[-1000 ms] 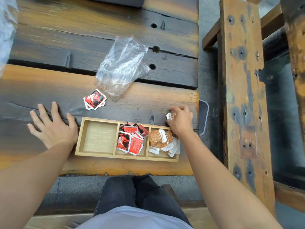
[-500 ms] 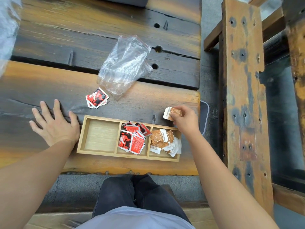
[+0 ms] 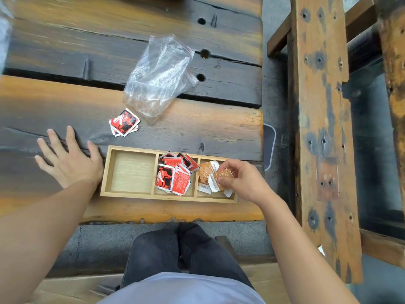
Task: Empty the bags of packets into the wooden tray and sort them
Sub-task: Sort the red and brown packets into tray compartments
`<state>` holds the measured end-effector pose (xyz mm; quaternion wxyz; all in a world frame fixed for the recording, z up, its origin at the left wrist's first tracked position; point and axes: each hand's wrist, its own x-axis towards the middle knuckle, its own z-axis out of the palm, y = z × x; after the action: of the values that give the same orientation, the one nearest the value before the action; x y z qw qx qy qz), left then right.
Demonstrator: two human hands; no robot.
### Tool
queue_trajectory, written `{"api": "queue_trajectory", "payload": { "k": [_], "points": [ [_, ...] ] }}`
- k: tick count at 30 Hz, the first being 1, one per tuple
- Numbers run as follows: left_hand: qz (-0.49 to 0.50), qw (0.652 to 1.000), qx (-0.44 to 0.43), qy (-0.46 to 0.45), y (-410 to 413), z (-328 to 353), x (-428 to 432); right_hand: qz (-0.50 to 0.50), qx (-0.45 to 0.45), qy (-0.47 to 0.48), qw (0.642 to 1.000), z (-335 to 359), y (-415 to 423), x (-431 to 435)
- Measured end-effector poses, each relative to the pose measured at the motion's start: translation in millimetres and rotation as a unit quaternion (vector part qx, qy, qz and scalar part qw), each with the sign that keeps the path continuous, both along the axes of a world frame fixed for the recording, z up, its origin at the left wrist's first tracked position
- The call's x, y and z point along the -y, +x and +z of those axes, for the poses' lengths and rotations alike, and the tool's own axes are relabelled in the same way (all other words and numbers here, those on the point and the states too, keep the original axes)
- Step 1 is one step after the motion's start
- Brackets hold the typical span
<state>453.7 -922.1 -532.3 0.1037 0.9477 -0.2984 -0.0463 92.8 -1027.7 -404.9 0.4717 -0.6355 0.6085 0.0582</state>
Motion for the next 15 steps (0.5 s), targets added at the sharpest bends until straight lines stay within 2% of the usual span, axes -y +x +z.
{"api": "queue_trajectory", "payload": {
  "k": [15],
  "points": [
    [-0.001,1.000,-0.011,0.011,0.7,1.6,0.6,0.086,-0.021,-0.024,0.996,-1.4,10.9,-13.5]
  ]
}}
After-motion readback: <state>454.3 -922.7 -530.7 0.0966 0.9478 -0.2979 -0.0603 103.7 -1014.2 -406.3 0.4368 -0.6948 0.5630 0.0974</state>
